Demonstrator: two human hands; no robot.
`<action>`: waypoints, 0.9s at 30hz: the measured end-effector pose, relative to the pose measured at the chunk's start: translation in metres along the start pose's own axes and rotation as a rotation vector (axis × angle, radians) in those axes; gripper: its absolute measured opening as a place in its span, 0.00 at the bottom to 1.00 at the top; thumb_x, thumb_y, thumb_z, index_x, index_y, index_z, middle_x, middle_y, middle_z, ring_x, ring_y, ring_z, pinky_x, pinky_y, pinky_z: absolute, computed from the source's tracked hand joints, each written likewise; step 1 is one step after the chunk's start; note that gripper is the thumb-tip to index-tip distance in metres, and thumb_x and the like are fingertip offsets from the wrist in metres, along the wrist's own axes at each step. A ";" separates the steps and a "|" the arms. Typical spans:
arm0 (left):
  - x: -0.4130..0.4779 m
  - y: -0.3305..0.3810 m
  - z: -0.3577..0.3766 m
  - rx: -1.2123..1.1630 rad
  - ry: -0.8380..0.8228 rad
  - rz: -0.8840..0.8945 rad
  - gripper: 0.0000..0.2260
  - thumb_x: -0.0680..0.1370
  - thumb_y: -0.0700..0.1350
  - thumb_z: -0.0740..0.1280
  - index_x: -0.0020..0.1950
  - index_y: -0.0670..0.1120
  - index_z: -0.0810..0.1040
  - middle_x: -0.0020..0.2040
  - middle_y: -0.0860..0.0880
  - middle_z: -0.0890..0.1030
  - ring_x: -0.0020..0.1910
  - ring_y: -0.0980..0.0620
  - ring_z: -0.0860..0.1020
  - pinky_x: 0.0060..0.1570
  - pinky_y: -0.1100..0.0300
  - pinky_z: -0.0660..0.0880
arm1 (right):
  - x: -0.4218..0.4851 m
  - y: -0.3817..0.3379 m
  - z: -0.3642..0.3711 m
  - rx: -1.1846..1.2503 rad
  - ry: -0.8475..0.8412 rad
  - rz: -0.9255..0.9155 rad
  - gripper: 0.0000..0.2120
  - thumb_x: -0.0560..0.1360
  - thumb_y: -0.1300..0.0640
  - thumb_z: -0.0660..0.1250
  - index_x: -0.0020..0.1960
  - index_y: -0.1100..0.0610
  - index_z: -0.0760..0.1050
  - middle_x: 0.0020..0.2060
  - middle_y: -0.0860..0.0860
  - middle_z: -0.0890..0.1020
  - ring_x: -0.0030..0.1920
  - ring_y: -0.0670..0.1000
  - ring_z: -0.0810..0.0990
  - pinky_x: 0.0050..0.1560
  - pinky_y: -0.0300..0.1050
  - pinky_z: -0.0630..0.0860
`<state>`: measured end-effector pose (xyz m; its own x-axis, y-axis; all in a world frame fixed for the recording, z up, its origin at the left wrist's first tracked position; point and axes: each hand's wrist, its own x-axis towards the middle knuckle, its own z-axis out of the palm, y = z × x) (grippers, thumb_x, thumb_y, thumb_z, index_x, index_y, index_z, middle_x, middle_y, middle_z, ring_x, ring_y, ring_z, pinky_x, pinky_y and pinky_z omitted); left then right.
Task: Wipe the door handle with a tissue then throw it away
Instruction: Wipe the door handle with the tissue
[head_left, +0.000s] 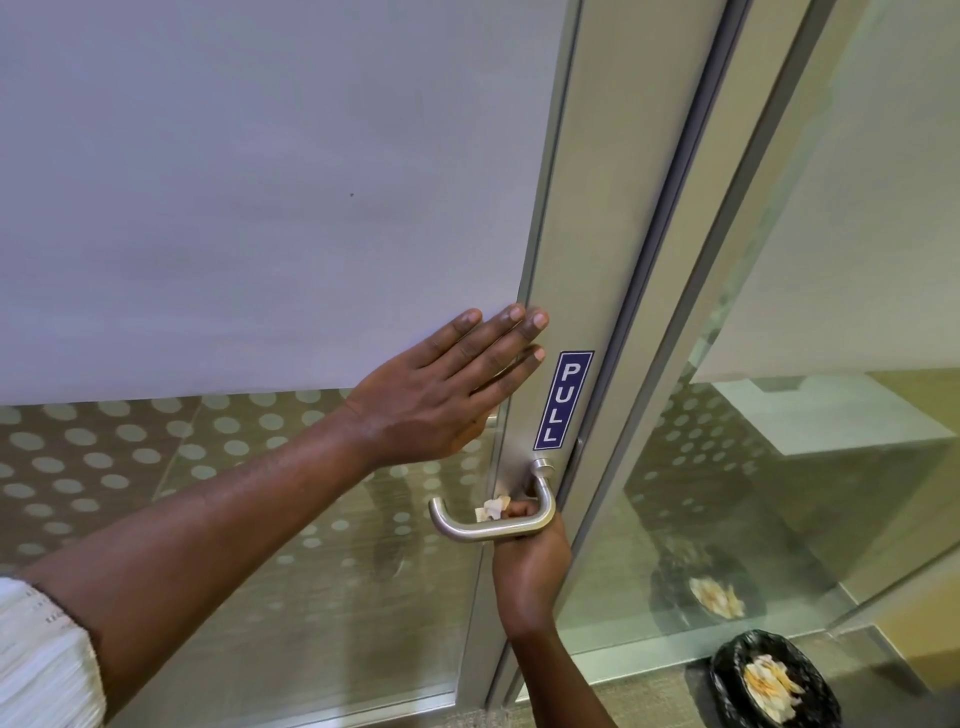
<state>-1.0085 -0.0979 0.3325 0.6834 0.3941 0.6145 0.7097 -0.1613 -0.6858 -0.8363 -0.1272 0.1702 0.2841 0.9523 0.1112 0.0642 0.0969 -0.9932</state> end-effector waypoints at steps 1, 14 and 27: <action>0.000 0.000 0.001 -0.008 -0.001 0.000 0.31 0.86 0.47 0.61 0.87 0.40 0.58 0.87 0.37 0.55 0.87 0.39 0.54 0.87 0.44 0.46 | 0.001 0.000 0.000 0.049 0.004 0.006 0.10 0.69 0.70 0.76 0.43 0.59 0.79 0.36 0.50 0.84 0.37 0.42 0.83 0.41 0.30 0.76; -0.001 -0.001 -0.001 -0.013 -0.014 0.012 0.30 0.86 0.48 0.59 0.87 0.40 0.58 0.87 0.37 0.56 0.86 0.38 0.55 0.86 0.44 0.47 | 0.025 0.000 -0.038 0.000 0.028 0.032 0.10 0.75 0.68 0.70 0.47 0.54 0.83 0.37 0.52 0.86 0.35 0.48 0.83 0.34 0.34 0.77; 0.000 -0.001 0.000 -0.014 0.009 0.005 0.30 0.86 0.47 0.59 0.87 0.39 0.58 0.87 0.37 0.56 0.87 0.38 0.55 0.86 0.44 0.48 | 0.045 -0.045 -0.057 -0.420 -0.090 -0.518 0.11 0.76 0.66 0.69 0.53 0.52 0.83 0.48 0.45 0.82 0.49 0.40 0.80 0.49 0.26 0.72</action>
<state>-1.0091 -0.0978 0.3329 0.6887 0.3848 0.6145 0.7083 -0.1761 -0.6836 -0.7724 -0.1055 0.2222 0.0370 0.8352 0.5487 0.5427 0.4443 -0.7128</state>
